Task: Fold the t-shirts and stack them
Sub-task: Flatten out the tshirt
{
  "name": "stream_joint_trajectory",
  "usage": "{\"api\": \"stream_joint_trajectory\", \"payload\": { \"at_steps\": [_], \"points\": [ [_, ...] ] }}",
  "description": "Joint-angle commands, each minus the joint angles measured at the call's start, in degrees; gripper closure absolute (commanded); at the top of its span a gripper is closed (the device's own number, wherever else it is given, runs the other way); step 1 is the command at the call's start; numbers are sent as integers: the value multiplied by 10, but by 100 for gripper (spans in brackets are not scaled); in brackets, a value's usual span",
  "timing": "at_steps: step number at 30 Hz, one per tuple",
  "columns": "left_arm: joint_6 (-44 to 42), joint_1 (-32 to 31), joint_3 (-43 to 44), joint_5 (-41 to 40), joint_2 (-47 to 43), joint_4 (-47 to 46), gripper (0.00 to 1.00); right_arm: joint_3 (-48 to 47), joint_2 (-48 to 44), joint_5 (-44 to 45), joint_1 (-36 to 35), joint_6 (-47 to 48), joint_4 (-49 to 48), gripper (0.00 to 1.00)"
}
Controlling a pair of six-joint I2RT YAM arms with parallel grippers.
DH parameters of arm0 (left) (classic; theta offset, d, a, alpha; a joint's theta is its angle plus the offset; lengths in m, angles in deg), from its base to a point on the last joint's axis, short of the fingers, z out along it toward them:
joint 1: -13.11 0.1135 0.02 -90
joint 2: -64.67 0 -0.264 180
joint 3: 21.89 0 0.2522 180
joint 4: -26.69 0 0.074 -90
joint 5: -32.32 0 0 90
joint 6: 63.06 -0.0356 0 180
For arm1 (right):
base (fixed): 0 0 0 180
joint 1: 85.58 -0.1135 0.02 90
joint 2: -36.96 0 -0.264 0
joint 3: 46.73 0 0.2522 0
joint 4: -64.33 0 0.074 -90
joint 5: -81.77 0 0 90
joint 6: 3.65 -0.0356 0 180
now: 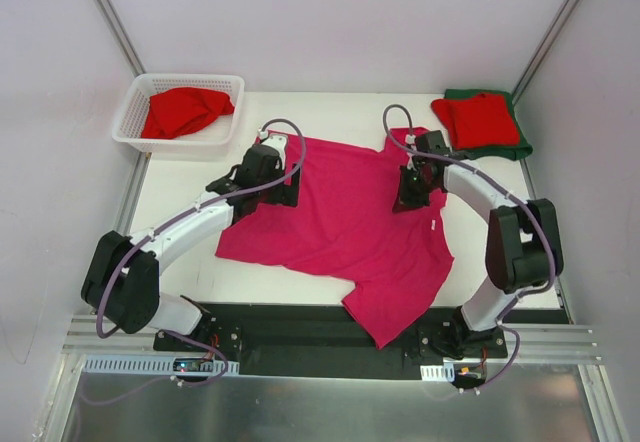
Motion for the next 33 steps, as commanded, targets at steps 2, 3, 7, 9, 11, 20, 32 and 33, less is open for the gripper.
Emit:
{"api": "stream_joint_trajectory", "payload": {
  "at_steps": [2,3,7,9,11,20,32,33],
  "points": [
    [-10,-4,-15,-31,-33,-8,10,-45,73,66,-27,26,0,99],
    [-11,-4,-16,-36,-35,-8,10,-53,82,97,-32,47,0,99],
    [-10,-3,-19,-41,-34,-8,10,-99,146,143,-51,86,9,99],
    [-10,-4,-20,-41,-30,-8,10,-128,165,149,-54,92,17,99],
    [-11,-3,-20,-46,-29,-8,10,-147,188,167,-57,93,22,99],
    [-19,-4,-22,-62,-25,-8,10,-270,270,221,-59,110,77,99],
    [-17,-4,-24,-66,-26,-7,10,-409,323,300,-57,137,136,99],
    [-17,-4,-24,-66,-28,-7,10,-402,315,284,-57,136,136,99]
  ]
}}
